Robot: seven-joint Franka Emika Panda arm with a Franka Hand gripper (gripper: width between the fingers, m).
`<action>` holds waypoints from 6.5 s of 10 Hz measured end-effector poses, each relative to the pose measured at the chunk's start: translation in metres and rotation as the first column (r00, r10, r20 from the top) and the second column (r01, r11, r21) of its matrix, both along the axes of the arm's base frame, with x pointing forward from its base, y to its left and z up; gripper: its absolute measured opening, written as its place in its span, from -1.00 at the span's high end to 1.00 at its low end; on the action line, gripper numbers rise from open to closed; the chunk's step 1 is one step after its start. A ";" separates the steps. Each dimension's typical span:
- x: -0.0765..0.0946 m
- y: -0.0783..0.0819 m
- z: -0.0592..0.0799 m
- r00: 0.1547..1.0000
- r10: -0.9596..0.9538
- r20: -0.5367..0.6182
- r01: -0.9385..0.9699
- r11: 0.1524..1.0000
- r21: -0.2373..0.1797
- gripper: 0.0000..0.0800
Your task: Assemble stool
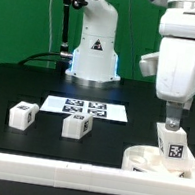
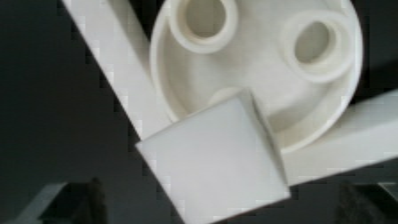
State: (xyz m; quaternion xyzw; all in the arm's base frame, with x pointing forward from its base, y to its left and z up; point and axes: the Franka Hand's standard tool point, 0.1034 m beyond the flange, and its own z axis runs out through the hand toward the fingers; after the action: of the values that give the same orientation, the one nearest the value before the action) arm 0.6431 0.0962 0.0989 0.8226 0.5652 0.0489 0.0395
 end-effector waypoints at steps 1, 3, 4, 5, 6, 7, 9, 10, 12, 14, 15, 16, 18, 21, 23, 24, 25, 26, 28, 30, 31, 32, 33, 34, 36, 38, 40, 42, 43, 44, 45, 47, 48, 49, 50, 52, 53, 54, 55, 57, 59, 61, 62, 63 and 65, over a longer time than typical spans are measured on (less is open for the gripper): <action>0.000 -0.001 0.000 1.000 0.024 0.000 -0.024 1.000 -0.004 -0.62; 0.000 -0.004 -0.002 0.989 0.149 -0.004 -0.149 0.988 -0.030 -0.62; 0.000 -0.004 -0.002 0.978 0.208 -0.005 -0.208 0.977 -0.045 -0.62; 0.000 -0.003 -0.002 0.970 0.243 -0.007 -0.243 0.968 -0.057 -0.62; 0.000 -0.002 -0.002 0.958 0.288 -0.011 -0.288 0.955 -0.070 -0.62; -0.002 0.003 -0.003 0.960 0.279 -0.012 -0.279 0.958 -0.067 -0.62; -0.004 0.012 -0.010 0.952 0.306 -0.026 -0.307 0.949 -0.070 -0.62; -0.005 0.013 -0.015 0.950 0.312 -0.033 -0.313 0.947 -0.071 -0.62; -0.006 0.013 -0.017 0.951 0.307 -0.037 -0.309 0.948 -0.070 -0.30; -0.005 0.012 -0.017 0.956 0.290 -0.035 -0.292 0.954 -0.068 0.08; -0.005 0.011 -0.017 0.961 0.275 -0.034 -0.277 0.959 -0.067 0.16; -0.005 0.011 -0.017 0.962 0.272 -0.034 -0.273 0.960 -0.067 0.16; -0.006 0.011 -0.017 0.986 0.165 -0.027 -0.167 0.984 -0.055 0.16; -0.009 0.010 -0.018 0.989 -0.142 -0.044 0.140 0.990 -0.035 0.16; -0.010 0.009 -0.018 0.935 -0.350 -0.050 0.350 0.937 -0.012 0.16; -0.010 0.009 -0.018 0.914 -0.403 -0.050 0.403 0.915 -0.004 0.16; -0.010 0.010 -0.018 0.877 -0.478 -0.051 0.479 0.878 0.003 0.16; -0.010 0.010 -0.018 0.842 -0.538 -0.051 0.539 0.842 0.008 0.16; -0.010 0.011 -0.018 0.753 -0.656 -0.054 0.658 0.753 0.021 0.16; -0.011 0.012 -0.019 0.648 -0.759 -0.059 0.761 0.648 0.033 0.15; -0.011 0.013 -0.019 0.590 -0.804 -0.067 0.807 0.589 0.040 0.15; -0.011 0.013 -0.019 0.545 -0.835 -0.073 0.839 0.543 0.044 0.15; -0.011 0.013 -0.020 0.442 -0.892 -0.097 0.897 0.438 0.060 0.15; -0.012 0.013 -0.020 0.372 -0.921 -0.114 0.928 0.367 0.064 0.15; -0.012 0.016 -0.020 0.153 -0.978 -0.141 0.987 0.145 0.065 0.15; -0.012 0.017 -0.020 0.011 -0.988 -0.151 0.998 0.001 0.063 0.15; -0.012 0.017 -0.020 -0.186 -0.968 -0.167 0.979 -0.197 0.054 0.15; -0.012 0.017 -0.020 -0.346 -0.920 -0.185 0.932 -0.359 0.041 0.15; -0.012 0.017 -0.020 -0.402 -0.895 -0.192 0.909 -0.415 0.034 0.15; -0.012 0.018 -0.020 -0.495 -0.845 -0.200 0.860 -0.509 0.021 0.15; -0.012 0.017 -0.020 -0.563 -0.799 -0.208 0.816 -0.577 0.008 0.15; -0.012 0.019 -0.020 -0.667 -0.713 -0.217 0.733 -0.681 -0.013 0.15; -0.012 0.020 -0.019 -0.717 -0.661 -0.221 0.682 -0.731 -0.025 0.15; -0.012 0.020 -0.019 -0.752 -0.620 -0.224 0.642 -0.766 -0.036 0.15; -0.012 0.020 -0.019 -0.789 -0.572 -0.223 0.595 -0.803 -0.044 0.15; -0.011 0.021 -0.019 -0.835 -0.502 -0.226 0.525 -0.849 -0.056 0.15; -0.011 0.023 -0.019 -0.874 -0.430 -0.227 0.454 -0.889 -0.062 0.15; -0.011 0.024 -0.019 -0.894 -0.387 -0.227 0.411 -0.909 -0.068 0.15; -0.010 0.025 -0.019 -0.904 -0.360 -0.230 0.384 -0.921 -0.071 0.15; -0.010 0.026 -0.019 -0.940 -0.252 -0.231 0.280 -0.955 -0.099 0.15; -0.010 0.026 -0.018 -0.966 -0.131 -0.222 0.162 -0.978 -0.127 0.15; -0.009 0.026 -0.017 -0.977 -0.031 -0.212 0.065 -0.986 -0.153 0.15; -0.008 0.025 -0.016 -0.978 0.020 -0.208 0.014 -0.987 -0.163 0.15; -0.005 0.026 -0.015 -0.974 0.056 -0.221 -0.018 -0.986 -0.167 0.15; -0.006 0.029 -0.017 -0.968 0.089 -0.234 -0.049 -0.984 -0.172 0.15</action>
Offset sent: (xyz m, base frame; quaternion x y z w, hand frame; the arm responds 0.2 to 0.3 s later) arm -0.0014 0.0085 -0.0025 -0.0207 0.0136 -0.2030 0.9789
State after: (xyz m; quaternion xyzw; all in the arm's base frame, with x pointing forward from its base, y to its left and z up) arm 0.6376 0.1251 0.0823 -0.5387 0.8356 0.0403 0.0996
